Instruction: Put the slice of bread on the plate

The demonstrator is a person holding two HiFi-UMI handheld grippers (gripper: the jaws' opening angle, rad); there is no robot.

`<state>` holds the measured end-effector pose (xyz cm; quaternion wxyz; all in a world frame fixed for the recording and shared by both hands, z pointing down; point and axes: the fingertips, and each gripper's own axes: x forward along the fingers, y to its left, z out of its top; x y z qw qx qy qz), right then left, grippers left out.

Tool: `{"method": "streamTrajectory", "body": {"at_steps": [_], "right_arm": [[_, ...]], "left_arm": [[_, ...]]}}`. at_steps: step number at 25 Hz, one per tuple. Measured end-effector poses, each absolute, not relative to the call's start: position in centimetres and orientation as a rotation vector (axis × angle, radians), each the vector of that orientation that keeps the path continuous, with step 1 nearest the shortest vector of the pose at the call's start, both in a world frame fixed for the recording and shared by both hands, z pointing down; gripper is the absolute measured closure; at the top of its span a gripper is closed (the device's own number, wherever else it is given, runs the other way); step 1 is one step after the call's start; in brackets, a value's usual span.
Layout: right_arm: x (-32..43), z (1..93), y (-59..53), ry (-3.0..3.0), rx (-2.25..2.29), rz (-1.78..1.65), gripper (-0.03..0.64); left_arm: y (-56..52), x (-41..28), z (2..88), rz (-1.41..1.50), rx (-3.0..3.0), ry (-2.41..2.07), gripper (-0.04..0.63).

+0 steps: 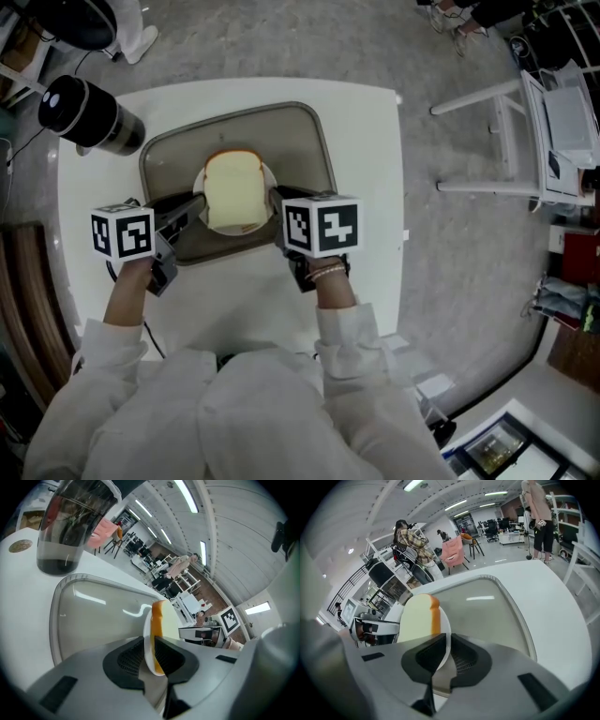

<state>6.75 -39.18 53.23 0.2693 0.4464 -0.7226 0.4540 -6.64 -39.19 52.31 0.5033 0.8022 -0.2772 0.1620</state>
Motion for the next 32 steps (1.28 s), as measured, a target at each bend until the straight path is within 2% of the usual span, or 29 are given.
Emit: {"method": "streamTrajectory", "body": {"at_steps": [8,14,18,32], "right_arm": [[6.8,53.8,-39.7,-1.958,1.21,1.262,0.575],[6.7,53.9,-39.8,-1.959,1.217,1.228,0.575],[6.9,53.8,-39.9,-1.961,1.23,1.21,0.575],[6.4,53.5,-40.1,-1.953,1.233,0.874,0.575]], "left_arm": [[-40.3,-6.4,52.1,0.386,1.978,-0.716,0.52],[-40.6,-6.4,52.4,0.581,2.126,-0.793,0.52],[-40.8,-6.2,52.5,0.607,2.149,-0.805,0.52],[-41.2,-6.2,53.1,0.837,2.308,-0.865,0.492]]}}
